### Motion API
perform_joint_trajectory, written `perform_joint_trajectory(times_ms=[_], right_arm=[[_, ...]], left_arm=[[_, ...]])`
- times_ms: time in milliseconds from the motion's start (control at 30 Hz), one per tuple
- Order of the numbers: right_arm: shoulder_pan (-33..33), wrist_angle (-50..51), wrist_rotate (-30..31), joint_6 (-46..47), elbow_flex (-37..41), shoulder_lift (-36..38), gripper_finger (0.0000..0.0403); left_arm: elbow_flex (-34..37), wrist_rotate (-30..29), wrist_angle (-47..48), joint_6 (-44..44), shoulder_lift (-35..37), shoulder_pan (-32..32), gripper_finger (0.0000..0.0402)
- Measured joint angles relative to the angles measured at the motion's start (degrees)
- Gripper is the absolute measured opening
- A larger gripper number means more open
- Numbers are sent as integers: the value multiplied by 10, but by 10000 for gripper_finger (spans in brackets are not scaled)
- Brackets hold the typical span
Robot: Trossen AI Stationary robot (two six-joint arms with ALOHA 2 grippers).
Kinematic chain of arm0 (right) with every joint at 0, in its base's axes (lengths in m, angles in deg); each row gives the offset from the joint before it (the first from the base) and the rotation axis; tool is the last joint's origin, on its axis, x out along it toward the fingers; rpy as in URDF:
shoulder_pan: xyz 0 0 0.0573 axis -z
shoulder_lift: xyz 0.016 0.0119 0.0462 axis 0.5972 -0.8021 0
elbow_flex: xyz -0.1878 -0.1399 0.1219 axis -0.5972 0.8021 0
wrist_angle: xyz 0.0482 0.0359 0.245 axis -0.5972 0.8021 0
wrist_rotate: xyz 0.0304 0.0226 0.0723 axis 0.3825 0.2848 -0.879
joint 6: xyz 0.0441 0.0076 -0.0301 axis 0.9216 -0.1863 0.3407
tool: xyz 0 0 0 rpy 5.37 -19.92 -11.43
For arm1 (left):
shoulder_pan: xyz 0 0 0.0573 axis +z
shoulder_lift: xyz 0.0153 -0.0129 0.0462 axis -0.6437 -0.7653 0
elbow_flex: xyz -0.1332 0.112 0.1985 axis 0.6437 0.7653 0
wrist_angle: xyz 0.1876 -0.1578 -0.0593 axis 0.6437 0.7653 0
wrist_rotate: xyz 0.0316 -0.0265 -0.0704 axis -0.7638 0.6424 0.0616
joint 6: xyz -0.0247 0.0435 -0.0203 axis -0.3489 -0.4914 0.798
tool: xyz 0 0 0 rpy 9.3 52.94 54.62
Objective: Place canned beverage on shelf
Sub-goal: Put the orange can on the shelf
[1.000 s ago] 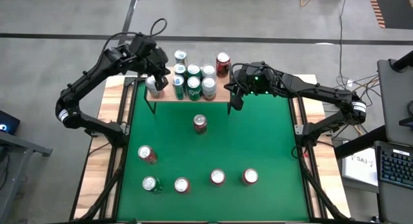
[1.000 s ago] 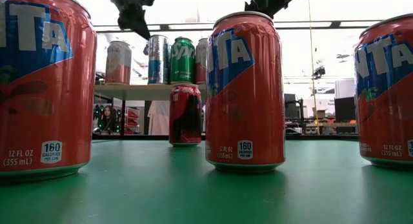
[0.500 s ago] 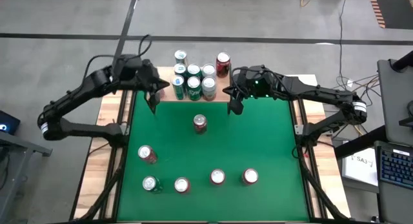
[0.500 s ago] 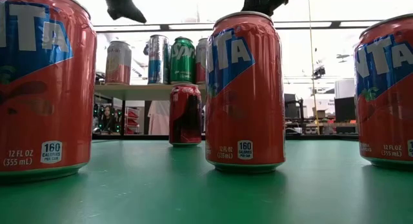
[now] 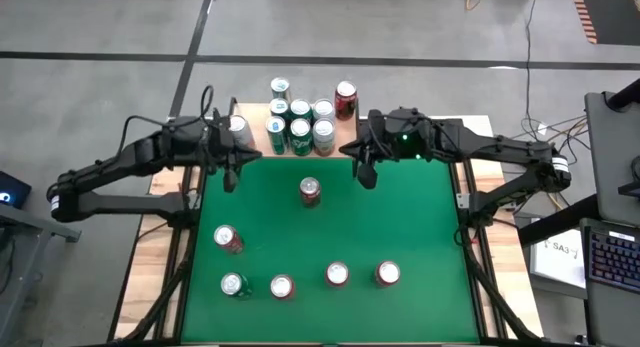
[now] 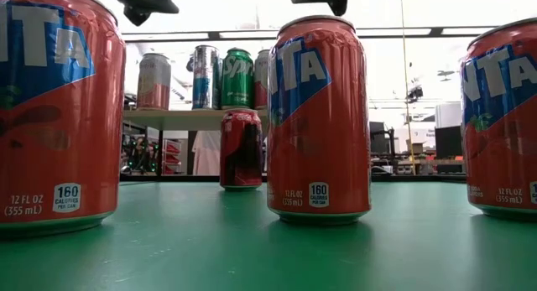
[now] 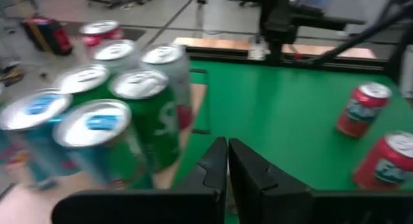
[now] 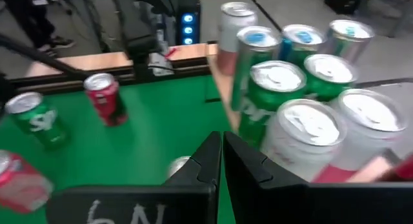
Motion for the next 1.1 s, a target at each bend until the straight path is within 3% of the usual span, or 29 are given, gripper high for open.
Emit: perform_joint_trajectory(times_ms=[200, 367, 667, 800, 967, 1100], right_arm=[[-38, 9, 0, 71, -6, 0, 9], [-68, 83, 0, 135, -16, 0, 9], [-151, 110, -1, 250, -16, -22, 9], [-174, 124, -6, 317, -15, -47, 9], [-180, 165, -48, 435, -15, -71, 9], [-193, 174, -76, 468, -14, -91, 9]], left_arm=[[64, 0, -73, 32, 22, -71, 0], [95, 0, -104, 74, 24, -125, 0], [88, -1, -67, 124, 30, -199, 0], [73, -28, -29, 162, 30, -218, 0], [72, -32, 1, 203, 29, -251, 0], [72, -32, -33, 206, 29, -305, 0]])
